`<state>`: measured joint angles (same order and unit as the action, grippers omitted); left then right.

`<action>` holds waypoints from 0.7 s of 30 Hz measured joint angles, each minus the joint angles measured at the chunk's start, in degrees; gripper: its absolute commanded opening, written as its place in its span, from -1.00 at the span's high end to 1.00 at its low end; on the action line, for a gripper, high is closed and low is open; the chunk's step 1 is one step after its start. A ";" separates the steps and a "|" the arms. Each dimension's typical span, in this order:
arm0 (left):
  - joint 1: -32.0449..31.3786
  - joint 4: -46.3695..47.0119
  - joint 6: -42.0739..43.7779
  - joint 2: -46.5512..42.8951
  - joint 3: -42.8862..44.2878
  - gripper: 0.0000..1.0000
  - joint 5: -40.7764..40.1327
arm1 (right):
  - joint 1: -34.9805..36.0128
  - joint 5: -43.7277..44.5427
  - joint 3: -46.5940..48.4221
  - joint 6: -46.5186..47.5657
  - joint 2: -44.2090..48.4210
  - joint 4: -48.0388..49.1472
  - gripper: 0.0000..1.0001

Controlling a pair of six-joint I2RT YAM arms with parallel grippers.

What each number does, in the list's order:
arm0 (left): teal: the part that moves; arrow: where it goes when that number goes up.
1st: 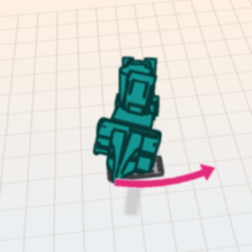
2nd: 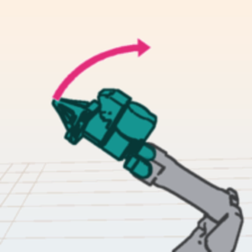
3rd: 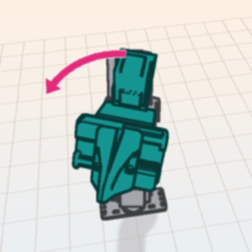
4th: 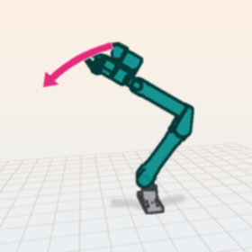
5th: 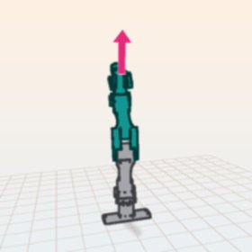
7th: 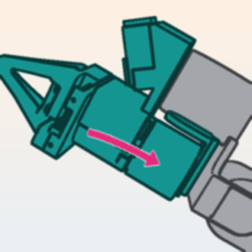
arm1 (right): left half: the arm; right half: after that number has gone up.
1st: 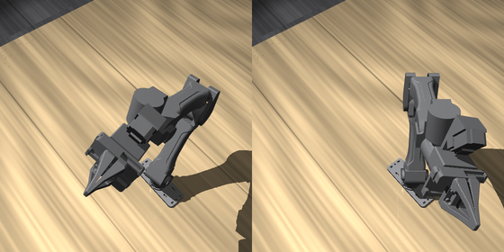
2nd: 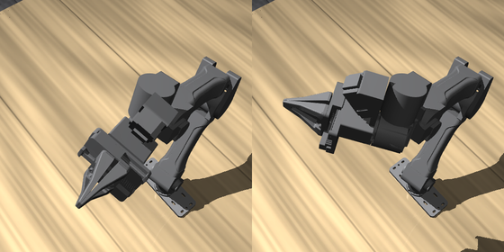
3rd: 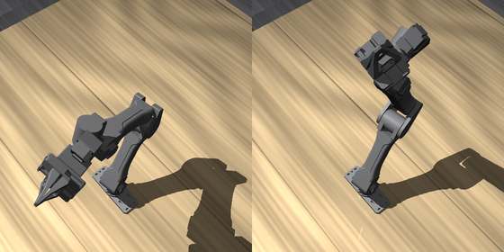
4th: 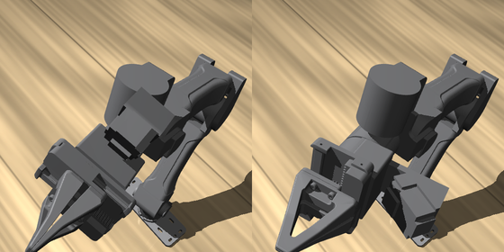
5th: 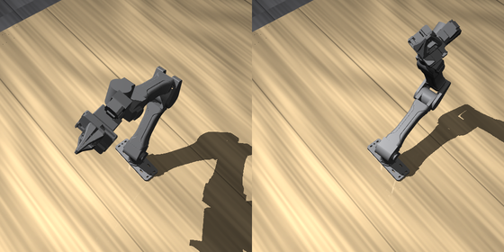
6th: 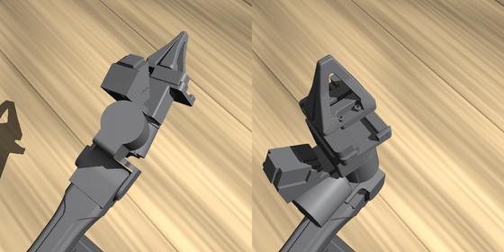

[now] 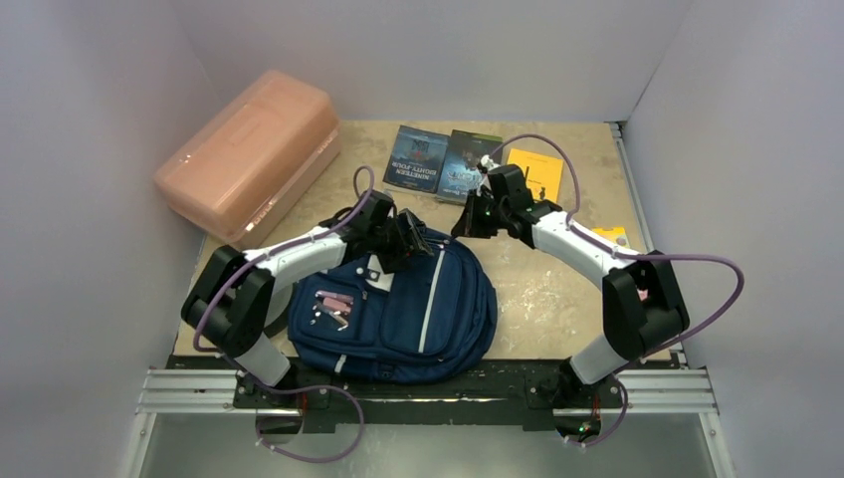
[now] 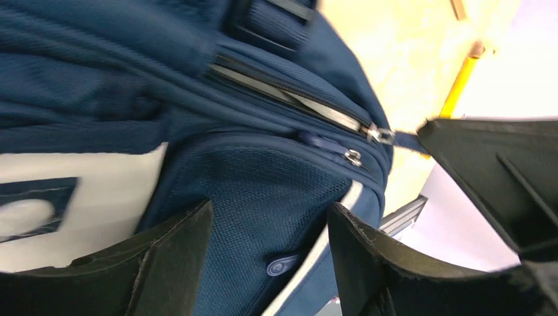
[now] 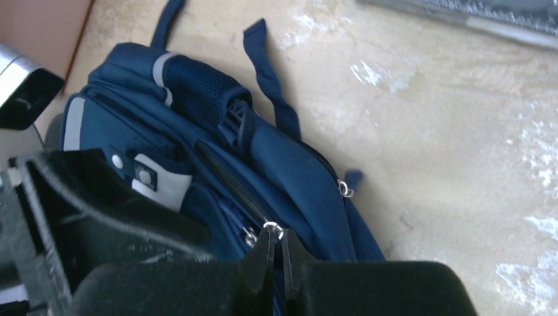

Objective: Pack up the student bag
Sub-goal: Unzip the student bag at the center of the board.

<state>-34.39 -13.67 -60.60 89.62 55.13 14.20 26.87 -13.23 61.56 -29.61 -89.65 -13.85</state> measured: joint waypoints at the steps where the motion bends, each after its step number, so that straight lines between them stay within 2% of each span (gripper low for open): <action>1: 0.50 0.76 -1.05 1.73 -0.33 -0.25 -0.02 | -0.63 -0.83 -0.72 -0.04 0.07 0.07 1.00; 6: 1.77 3.76 -4.26 3.43 -1.99 -0.24 0.96 | -3.69 -3.15 -5.18 0.11 2.97 -0.22 1.00; 15: 4.72 8.11 -4.33 1.73 -5.25 -0.24 4.76 | -6.71 -6.12 -9.18 1.36 9.57 -1.53 1.00; 21: 5.29 9.77 -1.70 2.32 -5.29 -0.55 7.76 | -6.82 -7.56 -9.22 2.75 9.57 -1.31 1.00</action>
<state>-29.10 -3.90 -62.30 91.94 49.84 21.96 20.05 -20.80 52.34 -26.85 -80.07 -15.16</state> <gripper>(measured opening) 0.708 0.027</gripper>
